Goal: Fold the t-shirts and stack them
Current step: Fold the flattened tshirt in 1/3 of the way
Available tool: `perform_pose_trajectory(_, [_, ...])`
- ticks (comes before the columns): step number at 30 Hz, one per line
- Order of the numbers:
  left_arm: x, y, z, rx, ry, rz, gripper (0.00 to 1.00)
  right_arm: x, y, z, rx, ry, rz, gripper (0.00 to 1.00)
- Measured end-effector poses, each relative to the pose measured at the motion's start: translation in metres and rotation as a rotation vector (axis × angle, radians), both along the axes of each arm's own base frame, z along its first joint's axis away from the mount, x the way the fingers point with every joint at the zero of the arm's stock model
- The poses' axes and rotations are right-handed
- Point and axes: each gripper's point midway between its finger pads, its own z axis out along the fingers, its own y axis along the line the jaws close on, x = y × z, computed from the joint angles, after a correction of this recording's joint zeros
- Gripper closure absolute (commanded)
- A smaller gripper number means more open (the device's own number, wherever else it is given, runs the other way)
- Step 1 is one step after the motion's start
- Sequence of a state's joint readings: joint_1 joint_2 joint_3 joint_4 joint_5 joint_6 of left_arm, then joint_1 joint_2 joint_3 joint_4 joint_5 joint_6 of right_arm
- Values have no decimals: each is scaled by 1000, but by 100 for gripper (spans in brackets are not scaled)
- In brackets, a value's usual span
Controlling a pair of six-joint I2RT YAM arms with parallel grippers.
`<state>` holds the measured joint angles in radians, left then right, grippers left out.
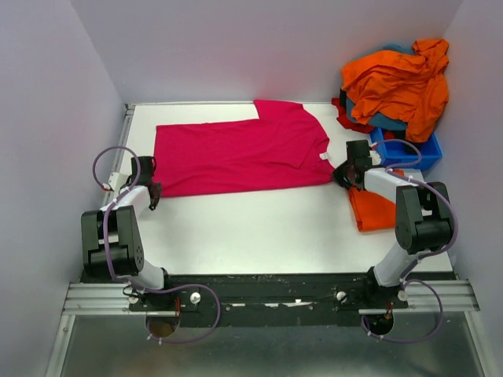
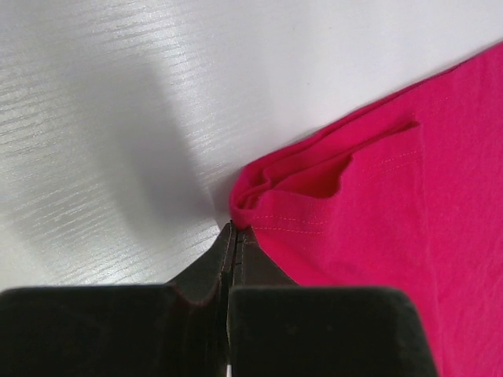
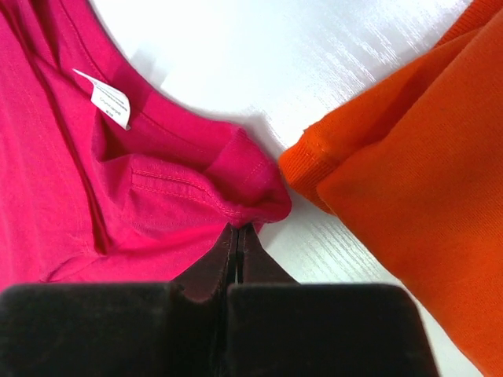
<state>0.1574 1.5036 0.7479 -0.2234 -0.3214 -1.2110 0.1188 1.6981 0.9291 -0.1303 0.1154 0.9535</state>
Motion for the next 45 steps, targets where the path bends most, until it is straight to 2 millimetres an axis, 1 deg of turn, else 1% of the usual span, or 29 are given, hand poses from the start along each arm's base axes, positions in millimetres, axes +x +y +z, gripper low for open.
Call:
perform_pose_trajectory(4, [1,0,3,5,4,-9,100,-2,0,1,-1,5,0,99])
perform_pose_trajectory(6, [2,1,8,9,6,-13,100,-4,-1,6,-1,-2,0,99])
perform_pose_trajectory(9, [4,2,17,17,14,-16,100,-5,-1,25,1,-38,2,99])
perform_pose_trajectory(13, [17,5,42,28,4,-28,100,1,1,56,4,-107,17,99])
perform_pose_trajectory(15, [26,6,57,30,-15,-29,100,13,3,78,1,-150,39,99])
perform_pose_trajectory(16, [33,6,69,30,-28,-31,100,21,5,92,-1,-176,54,99])
perform_pose_trajectory(18, [43,7,90,35,-60,-34,100,38,9,130,-7,-262,82,99])
perform_pose_trajectory(19, [48,8,102,39,-83,-34,100,43,10,151,-11,-313,92,99])
perform_pose_trajectory(20, [52,9,117,47,-118,-34,100,44,11,169,-15,-360,98,99])
perform_pose_trajectory(21, [52,10,125,52,-139,-33,100,40,10,190,-18,-410,101,99])
perform_pose_trajectory(23, [45,9,140,62,-182,-28,100,30,8,214,-17,-472,96,99])
perform_pose_trajectory(24, [38,9,144,66,-194,-25,100,24,7,221,-9,-489,89,99])
perform_pose_trajectory(25, [30,8,145,69,-203,-22,100,18,7,221,3,-494,83,99])
perform_pose_trajectory(26, [20,7,140,71,-199,-18,100,11,8,213,18,-482,78,99])
perform_pose_trajectory(27, [13,7,135,71,-192,-15,100,3,8,197,35,-452,73,99])
perform_pose_trajectory(28, [5,6,124,69,-174,-14,100,-8,10,171,53,-397,72,99])
perform_pose_trajectory(29, [-5,5,108,64,-144,-13,100,-19,11,143,66,-333,72,99])
perform_pose_trajectory(31, [-31,1,65,47,-46,-14,100,-51,13,83,83,-177,72,99])
perform_pose_trajectory(32, [-43,-1,47,40,-1,-14,100,-69,12,58,80,-101,70,99])
perform_pose_trajectory(33, [-59,-3,28,31,52,-15,100,-85,10,40,77,-41,66,99])
perform_pose_trajectory(34, [-76,-6,10,23,103,-16,100,-98,9,28,70,0,65,99])
perform_pose_trajectory(35, [-87,-8,1,20,129,-16,100,-108,8,23,64,22,65,99])
perform_pose_trajectory(36, [-95,-8,-4,18,147,-15,100,-113,6,23,59,22,65,99])
perform_pose_trajectory(37, [-100,-9,-6,19,151,-14,100,-114,5,28,54,8,69,99])
perform_pose_trajectory(38, [-95,-7,6,33,105,-10,100,-111,5,42,48,-46,76,99])
perform_pose_trajectory(40, [-93,-6,9,37,94,-9,100,-111,5,42,46,-47,79,99])
perform_pose_trajectory(43, [-82,-4,24,46,62,-9,100,-111,5,37,40,-26,84,99])
perform_pose_trajectory(45, [-73,-3,36,48,45,-9,100,-102,7,40,38,-9,102,99])
